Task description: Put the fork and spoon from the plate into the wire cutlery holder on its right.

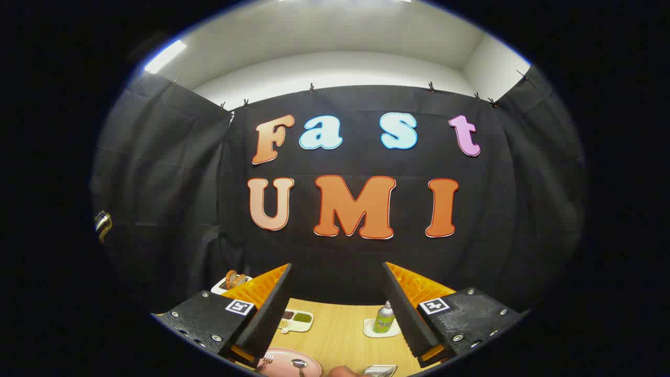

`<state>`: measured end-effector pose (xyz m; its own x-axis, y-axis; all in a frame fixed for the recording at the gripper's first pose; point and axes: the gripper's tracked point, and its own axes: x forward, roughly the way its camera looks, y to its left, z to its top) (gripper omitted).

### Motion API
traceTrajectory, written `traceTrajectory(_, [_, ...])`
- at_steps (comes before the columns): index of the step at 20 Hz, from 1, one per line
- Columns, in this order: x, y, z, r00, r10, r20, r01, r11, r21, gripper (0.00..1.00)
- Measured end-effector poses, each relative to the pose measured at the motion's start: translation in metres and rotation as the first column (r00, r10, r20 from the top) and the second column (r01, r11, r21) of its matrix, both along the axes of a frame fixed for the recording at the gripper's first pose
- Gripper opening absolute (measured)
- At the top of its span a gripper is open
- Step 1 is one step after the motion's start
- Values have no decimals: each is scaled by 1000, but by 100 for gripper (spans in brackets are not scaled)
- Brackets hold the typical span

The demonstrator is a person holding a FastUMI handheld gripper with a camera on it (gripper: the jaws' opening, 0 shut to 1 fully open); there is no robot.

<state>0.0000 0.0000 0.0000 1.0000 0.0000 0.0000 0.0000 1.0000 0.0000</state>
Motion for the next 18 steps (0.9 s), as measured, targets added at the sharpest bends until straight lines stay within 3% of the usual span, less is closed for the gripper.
traceTrajectory(6, [-3,-6,-2,1000,-20,-2,20,1000,-14,99])
traceTrajectory(18, [1,7,-5,1000,13,-5,-14,1000,-26,99])
